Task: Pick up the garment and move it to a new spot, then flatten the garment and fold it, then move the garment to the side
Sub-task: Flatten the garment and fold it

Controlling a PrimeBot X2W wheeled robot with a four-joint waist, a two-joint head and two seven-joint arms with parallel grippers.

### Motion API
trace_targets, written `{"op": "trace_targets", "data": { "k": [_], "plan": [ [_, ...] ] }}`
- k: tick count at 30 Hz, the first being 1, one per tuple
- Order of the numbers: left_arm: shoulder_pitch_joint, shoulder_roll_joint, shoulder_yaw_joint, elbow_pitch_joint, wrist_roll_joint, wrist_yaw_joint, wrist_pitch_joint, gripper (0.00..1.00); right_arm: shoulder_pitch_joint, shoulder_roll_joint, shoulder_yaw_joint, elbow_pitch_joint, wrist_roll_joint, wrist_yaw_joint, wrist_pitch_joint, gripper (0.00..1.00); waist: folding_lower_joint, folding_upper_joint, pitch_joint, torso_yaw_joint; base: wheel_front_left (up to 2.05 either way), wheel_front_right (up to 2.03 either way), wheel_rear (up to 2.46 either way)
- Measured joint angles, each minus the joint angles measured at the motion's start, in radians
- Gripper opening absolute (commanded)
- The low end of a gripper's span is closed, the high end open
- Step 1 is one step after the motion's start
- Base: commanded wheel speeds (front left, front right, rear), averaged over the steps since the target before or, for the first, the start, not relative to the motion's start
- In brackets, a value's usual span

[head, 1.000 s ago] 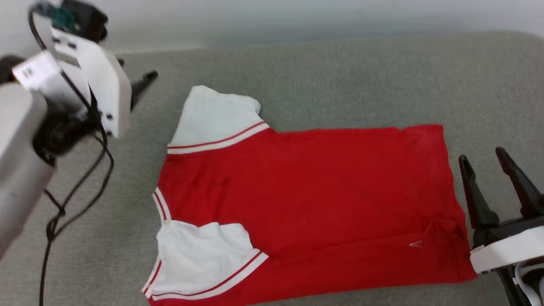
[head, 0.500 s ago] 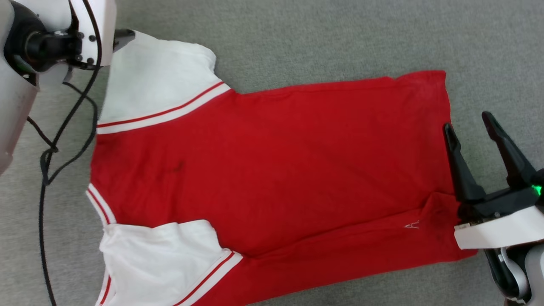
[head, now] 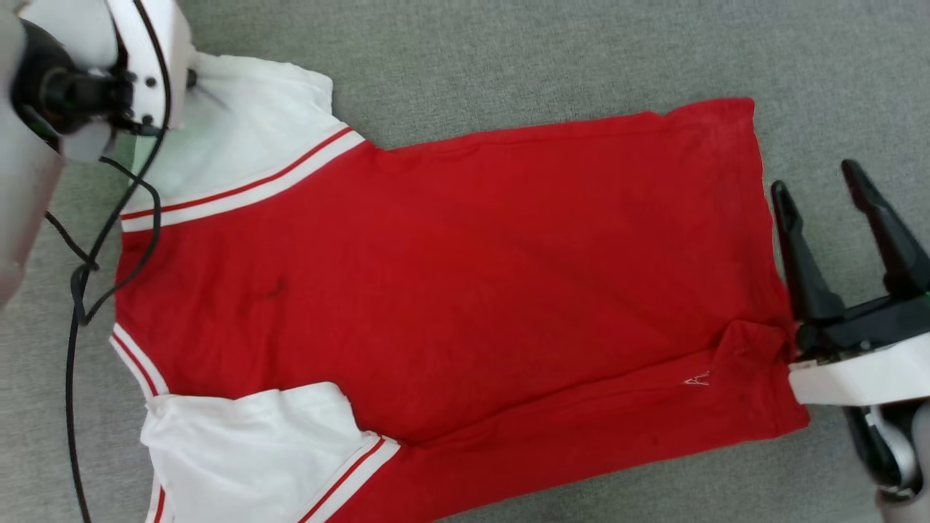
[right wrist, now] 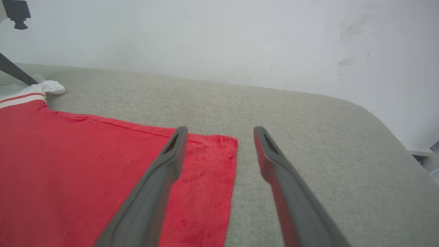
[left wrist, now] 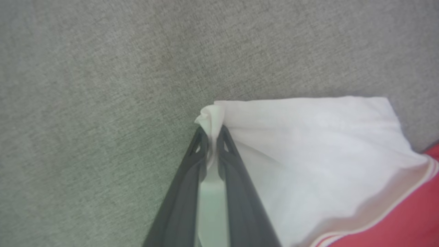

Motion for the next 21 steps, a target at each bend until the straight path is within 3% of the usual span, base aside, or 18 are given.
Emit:
{"op": "trace_targets", "data": {
  "k": [4,9,17,21],
  "plan": [
    [0.013,-0.009,-0.013,-0.001,0.005,-0.018,-0.028,0.0,-0.043,-0.044,-0.016,-0.014,-0.007,0.0,0.043,1.0,0.0,0.0,-0.031,0.015,0.0,0.0,0.0],
    [0.024,-0.023,-0.034,-0.022,0.015,-0.044,-0.076,0.0,-0.141,-0.157,0.015,-0.04,0.022,0.0,0.216,1.0,0.0,0.0,-0.086,0.036,0.0,0.0,0.0],
    [0.049,-0.046,-0.058,-0.097,0.001,-0.061,-0.138,0.0,-0.37,-0.4,0.185,-0.007,0.226,0.0,0.655,1.0,-0.0001,0.0,-0.147,0.1,0.0,0.0,0.0],
    [0.05,-0.053,-0.063,-0.142,-0.007,-0.063,-0.163,0.0,-0.477,-0.483,0.309,0.058,0.354,0.0,0.907,1.0,-0.0001,0.0,-0.155,0.13,0.0,0.0,0.0]
  ]
}}
